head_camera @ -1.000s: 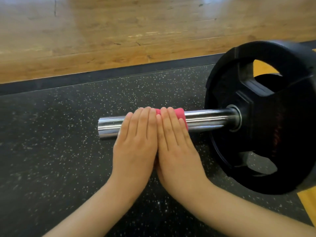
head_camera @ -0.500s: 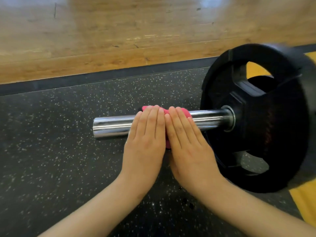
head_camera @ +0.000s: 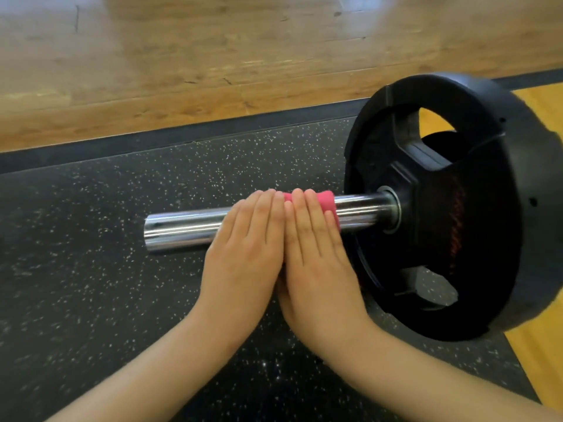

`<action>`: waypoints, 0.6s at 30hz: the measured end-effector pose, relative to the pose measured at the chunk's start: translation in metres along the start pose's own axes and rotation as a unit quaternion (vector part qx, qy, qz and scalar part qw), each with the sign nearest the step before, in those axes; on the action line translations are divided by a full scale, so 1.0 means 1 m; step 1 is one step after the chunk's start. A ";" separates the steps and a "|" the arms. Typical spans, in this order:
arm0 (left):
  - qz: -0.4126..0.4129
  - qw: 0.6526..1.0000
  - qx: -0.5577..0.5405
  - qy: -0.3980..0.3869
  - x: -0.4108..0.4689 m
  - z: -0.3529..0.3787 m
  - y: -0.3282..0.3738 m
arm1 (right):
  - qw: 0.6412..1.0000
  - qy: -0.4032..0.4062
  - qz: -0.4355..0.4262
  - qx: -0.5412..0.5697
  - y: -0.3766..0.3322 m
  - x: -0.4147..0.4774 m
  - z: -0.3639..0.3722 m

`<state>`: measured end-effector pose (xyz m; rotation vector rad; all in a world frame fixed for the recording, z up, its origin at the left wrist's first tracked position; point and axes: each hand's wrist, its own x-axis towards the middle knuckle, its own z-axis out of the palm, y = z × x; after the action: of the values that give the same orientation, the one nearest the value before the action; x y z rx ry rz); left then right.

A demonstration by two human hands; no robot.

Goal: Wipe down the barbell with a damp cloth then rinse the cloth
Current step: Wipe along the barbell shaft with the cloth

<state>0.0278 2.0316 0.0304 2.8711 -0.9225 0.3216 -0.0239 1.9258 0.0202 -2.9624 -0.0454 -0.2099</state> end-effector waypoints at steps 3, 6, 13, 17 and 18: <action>-0.041 0.999 0.014 -0.013 -0.015 -0.008 -0.020 | 0.999 0.006 -0.048 -0.014 -0.020 0.008 0.010; -0.050 0.998 0.020 -0.015 -0.019 -0.009 -0.026 | 0.997 0.023 -0.073 -0.032 -0.023 0.010 0.013; -0.007 0.999 0.001 0.034 0.002 0.008 0.001 | 0.998 0.028 -0.059 0.006 0.022 -0.002 -0.002; 0.036 0.997 0.012 0.063 0.029 0.023 0.042 | 1.000 -0.010 0.025 -0.015 0.054 -0.017 -0.013; 0.047 0.996 0.023 0.068 0.035 0.027 0.050 | 0.999 -0.015 0.044 -0.017 0.059 -0.020 -0.015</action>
<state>0.0308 1.9666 0.0146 2.8103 -1.0392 0.5469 -0.0437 1.8649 0.0223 -2.9929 0.0847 -0.1569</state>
